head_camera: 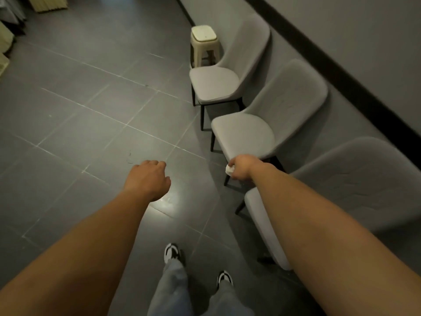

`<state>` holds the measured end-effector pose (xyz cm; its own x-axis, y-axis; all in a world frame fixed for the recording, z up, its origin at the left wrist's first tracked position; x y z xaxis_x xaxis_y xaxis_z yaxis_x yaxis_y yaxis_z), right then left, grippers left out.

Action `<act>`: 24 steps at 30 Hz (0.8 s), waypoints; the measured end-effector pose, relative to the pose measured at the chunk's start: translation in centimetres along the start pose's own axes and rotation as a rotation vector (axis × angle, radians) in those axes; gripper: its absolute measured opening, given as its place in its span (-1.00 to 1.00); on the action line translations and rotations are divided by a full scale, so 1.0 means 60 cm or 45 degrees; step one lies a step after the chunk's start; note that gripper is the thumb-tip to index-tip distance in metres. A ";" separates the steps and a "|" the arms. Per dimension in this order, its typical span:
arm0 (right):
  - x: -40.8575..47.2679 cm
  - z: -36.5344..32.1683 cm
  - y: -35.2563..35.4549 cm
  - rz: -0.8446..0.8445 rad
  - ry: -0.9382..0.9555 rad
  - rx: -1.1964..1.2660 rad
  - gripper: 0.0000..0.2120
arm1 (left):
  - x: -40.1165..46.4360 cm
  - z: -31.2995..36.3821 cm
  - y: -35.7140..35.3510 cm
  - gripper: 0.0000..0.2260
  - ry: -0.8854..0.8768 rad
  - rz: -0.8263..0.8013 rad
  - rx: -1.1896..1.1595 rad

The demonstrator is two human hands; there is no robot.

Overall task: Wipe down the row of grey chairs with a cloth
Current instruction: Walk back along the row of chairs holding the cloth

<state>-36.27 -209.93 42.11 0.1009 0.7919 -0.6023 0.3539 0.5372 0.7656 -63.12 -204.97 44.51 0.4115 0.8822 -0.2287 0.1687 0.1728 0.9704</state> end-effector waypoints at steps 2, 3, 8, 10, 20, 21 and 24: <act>0.040 -0.027 0.015 -0.009 0.012 -0.001 -0.59 | 0.034 -0.039 -0.002 -0.58 0.023 -0.021 0.015; 0.058 -0.040 0.024 -0.009 0.008 0.004 -0.58 | 0.053 -0.062 -0.004 -0.58 0.042 -0.034 0.023; 0.149 -0.093 0.097 0.034 -0.066 0.019 -0.52 | 0.175 -0.166 -0.006 -0.59 0.107 -0.078 0.022; 0.182 -0.116 0.130 0.059 -0.088 0.035 -0.49 | 0.228 -0.193 0.007 -0.59 0.077 -0.072 0.009; 0.339 -0.230 0.279 0.090 -0.083 0.079 -0.47 | 0.460 -0.298 0.066 -0.61 -0.063 -0.054 -0.018; 0.360 -0.238 0.292 0.086 -0.080 0.090 -0.47 | 0.483 -0.309 0.068 -0.61 -0.065 -0.056 -0.014; 0.431 -0.256 0.333 0.090 -0.055 0.148 -0.47 | 0.556 -0.346 0.072 -0.62 -0.033 -0.094 0.003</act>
<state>-40.87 -174.28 45.29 0.1686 0.8120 -0.5588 0.4497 0.4411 0.7767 -67.25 -165.74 42.69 0.4207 0.8556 -0.3016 0.2017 0.2359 0.9506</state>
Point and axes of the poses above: each hand's wrist, its own x-axis towards the middle knuckle, its own y-axis out of the back of the hand, z = x × y, the point moved 8 cm from there along x, towards the middle knuckle, and after that the axes turned 1 degree about -y, right-handed, at the moved point
